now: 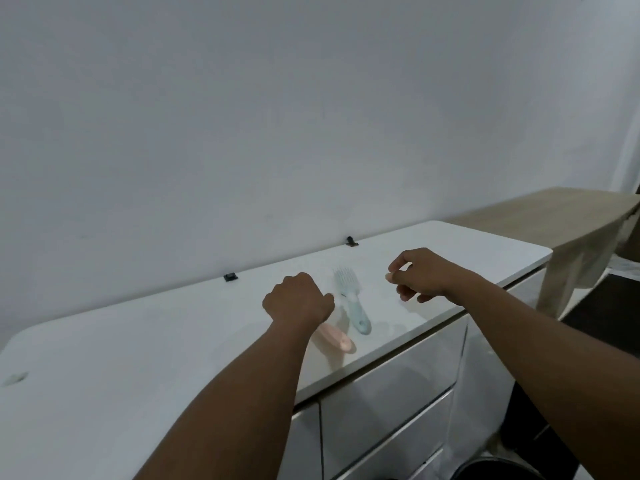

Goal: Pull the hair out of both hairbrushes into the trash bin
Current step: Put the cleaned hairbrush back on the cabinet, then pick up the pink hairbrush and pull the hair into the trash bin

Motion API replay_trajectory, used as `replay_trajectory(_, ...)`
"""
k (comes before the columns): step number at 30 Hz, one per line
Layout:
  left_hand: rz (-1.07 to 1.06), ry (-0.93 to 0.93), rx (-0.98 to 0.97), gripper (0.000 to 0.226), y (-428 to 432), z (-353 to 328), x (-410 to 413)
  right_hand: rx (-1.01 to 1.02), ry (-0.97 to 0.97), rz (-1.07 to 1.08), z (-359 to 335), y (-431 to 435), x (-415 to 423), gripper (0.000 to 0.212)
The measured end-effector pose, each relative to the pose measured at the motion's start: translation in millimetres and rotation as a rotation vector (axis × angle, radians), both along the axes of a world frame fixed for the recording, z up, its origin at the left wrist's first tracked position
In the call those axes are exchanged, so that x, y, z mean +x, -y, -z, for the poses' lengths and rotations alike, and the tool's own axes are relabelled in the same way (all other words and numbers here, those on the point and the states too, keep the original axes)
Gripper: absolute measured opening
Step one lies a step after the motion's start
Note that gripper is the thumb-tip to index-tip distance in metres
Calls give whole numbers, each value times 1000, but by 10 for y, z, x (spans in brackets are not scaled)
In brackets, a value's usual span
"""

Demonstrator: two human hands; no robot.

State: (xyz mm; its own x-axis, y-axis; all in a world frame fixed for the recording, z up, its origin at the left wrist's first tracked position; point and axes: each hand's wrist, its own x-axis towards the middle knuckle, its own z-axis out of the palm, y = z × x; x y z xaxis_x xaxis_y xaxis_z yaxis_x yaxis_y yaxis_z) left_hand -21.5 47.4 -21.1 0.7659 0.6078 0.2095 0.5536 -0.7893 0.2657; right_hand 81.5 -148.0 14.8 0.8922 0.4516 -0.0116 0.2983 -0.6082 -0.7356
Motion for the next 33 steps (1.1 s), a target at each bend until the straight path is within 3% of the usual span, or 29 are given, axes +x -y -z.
replay_trajectory(3,4,-44,-101,52,-14,160,-161,-31,-9,-29,29,-12,-205,23)
replay_trajectory(8,-4,-7,-133,25,64,221,-318,-70,-15,-56,67,-4,-386,25)
replay_trajectory(13,42,189,-297,22,52,90,-326,-81,45,-38,-97,101,-440,25)
replay_trajectory(19,301,385,-329,24,577,-293,-96,32,135,82,-472,529,-398,31)
replay_trajectory(23,520,421,-332,24,1210,-346,112,149,144,190,-545,1005,-354,42)
replay_trajectory(28,742,350,-383,25,2048,57,332,341,32,350,-137,1612,-277,46)
replay_trajectory(33,864,174,-489,21,2535,990,509,380,-67,503,920,2075,-169,33)
